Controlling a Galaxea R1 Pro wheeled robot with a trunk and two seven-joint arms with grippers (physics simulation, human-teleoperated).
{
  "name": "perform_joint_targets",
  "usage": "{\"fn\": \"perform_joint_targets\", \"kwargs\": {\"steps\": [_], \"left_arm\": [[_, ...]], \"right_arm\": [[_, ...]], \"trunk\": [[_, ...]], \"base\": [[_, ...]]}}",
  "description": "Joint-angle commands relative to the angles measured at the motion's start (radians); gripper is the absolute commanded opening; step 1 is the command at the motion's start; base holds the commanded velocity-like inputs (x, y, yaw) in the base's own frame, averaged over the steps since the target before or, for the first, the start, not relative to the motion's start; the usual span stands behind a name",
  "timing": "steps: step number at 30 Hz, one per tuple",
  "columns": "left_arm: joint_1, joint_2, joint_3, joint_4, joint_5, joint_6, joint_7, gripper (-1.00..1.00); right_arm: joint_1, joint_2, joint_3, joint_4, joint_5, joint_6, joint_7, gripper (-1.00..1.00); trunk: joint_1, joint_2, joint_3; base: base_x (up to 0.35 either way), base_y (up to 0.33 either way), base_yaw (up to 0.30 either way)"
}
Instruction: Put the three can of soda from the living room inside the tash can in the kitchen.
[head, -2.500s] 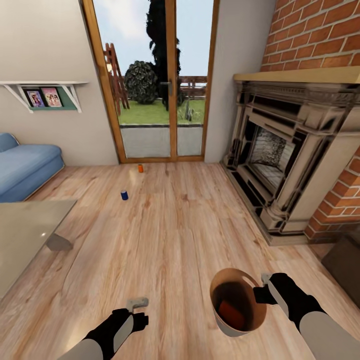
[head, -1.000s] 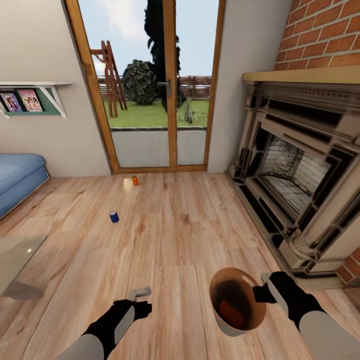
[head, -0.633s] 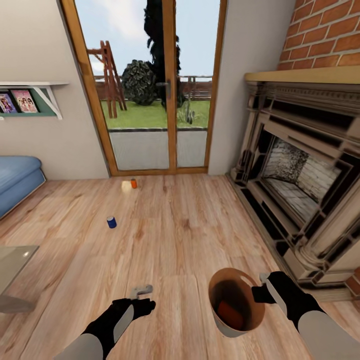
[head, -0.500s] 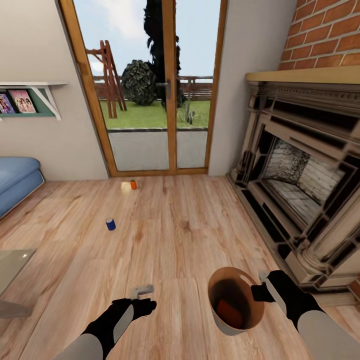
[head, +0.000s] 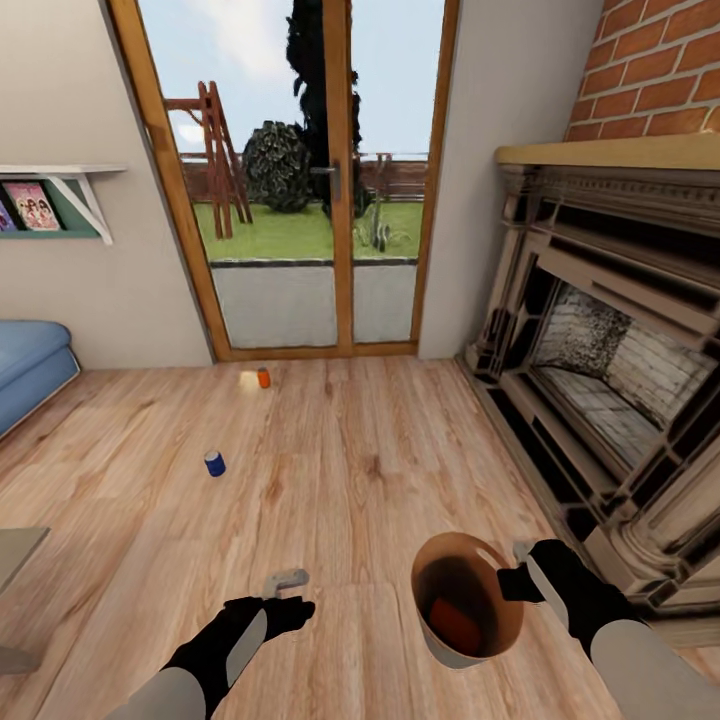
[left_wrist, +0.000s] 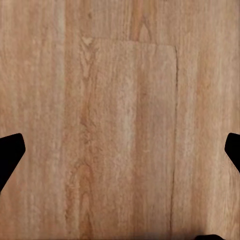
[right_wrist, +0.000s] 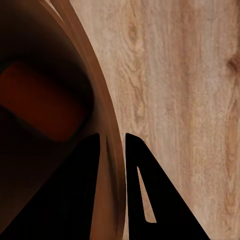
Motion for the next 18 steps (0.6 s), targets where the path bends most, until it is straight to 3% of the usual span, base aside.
{"fn": "perform_joint_targets", "kwargs": {"steps": [1, 8, 18], "left_arm": [[0.0, 0.0, 0.0, 0.0, 0.0, 0.0, 0.0, 1.0], [0.0, 0.0, 0.0, 0.0, 0.0, 0.0, -0.002, 1.0], [0.0, 0.0, 0.0, 0.0, 0.0, -0.001, 0.0, 1.0]], "right_arm": [[0.0, 0.001, -0.001, 0.0, -0.012, 0.0, 0.005, -1.0], [0.0, 0.002, 0.0, 0.0, -0.012, 0.0, 0.005, -1.0], [0.0, 0.003, 0.0, 0.0, -0.012, 0.001, 0.005, -1.0]], "trunk": [[0.0, 0.0, 0.001], [0.0, 0.0, 0.002], [0.0, 0.0, 0.002]], "base": [[0.184, 0.042, 0.0], [0.205, 0.136, 0.068], [0.241, 0.195, 0.23]]}}
